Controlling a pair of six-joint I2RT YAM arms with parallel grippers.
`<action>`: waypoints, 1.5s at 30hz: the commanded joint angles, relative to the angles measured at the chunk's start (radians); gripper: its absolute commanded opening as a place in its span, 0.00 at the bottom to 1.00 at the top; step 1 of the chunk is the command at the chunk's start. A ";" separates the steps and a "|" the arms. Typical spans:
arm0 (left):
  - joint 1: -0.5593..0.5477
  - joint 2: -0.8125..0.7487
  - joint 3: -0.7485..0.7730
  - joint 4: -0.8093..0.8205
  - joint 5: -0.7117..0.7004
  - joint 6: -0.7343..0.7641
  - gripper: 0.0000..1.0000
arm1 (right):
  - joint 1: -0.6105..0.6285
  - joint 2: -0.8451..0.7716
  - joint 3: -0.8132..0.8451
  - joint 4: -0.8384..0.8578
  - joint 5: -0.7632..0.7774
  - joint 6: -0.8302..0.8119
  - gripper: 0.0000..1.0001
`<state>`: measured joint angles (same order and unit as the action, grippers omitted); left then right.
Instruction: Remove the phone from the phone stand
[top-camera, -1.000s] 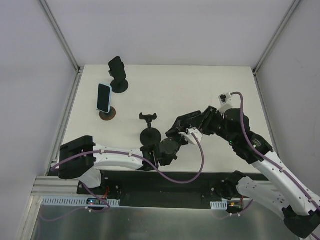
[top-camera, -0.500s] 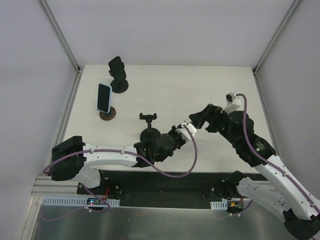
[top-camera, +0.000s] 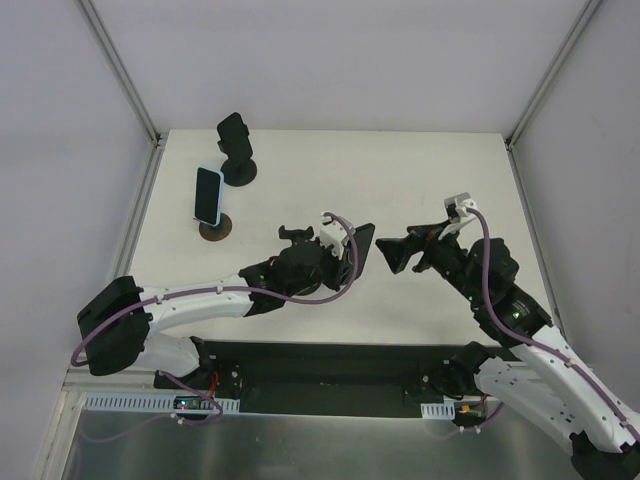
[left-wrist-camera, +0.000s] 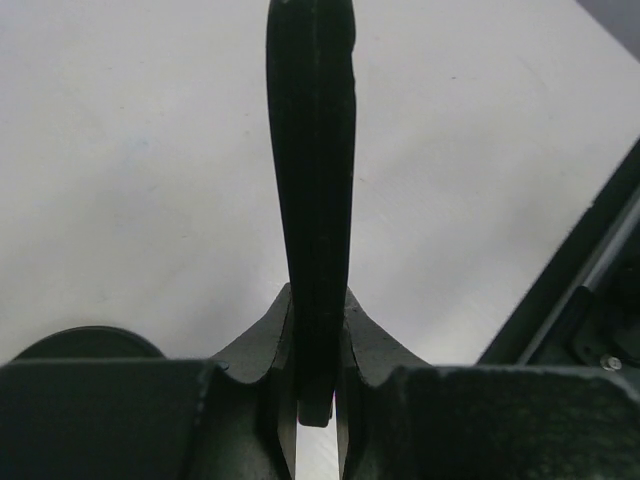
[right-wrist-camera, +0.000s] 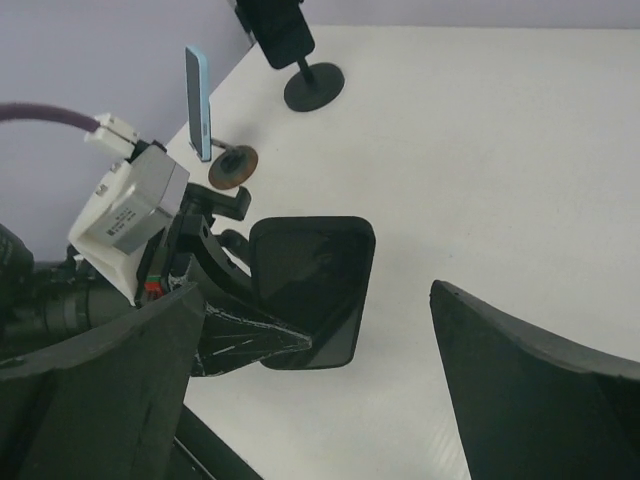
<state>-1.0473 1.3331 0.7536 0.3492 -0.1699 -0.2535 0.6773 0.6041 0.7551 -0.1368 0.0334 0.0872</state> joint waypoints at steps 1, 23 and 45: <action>0.015 -0.058 0.001 0.106 0.168 -0.119 0.00 | 0.004 0.049 -0.025 0.166 -0.121 -0.046 0.96; 0.023 -0.018 0.020 0.188 0.283 -0.193 0.00 | 0.041 0.226 -0.080 0.276 -0.090 0.049 0.96; 0.023 -0.054 0.064 0.014 0.195 -0.176 0.47 | 0.062 0.292 0.039 0.002 0.075 0.013 0.09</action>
<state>-1.0325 1.3304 0.7647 0.3946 0.0734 -0.4294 0.7517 0.9001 0.7177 -0.0563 0.0299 0.1345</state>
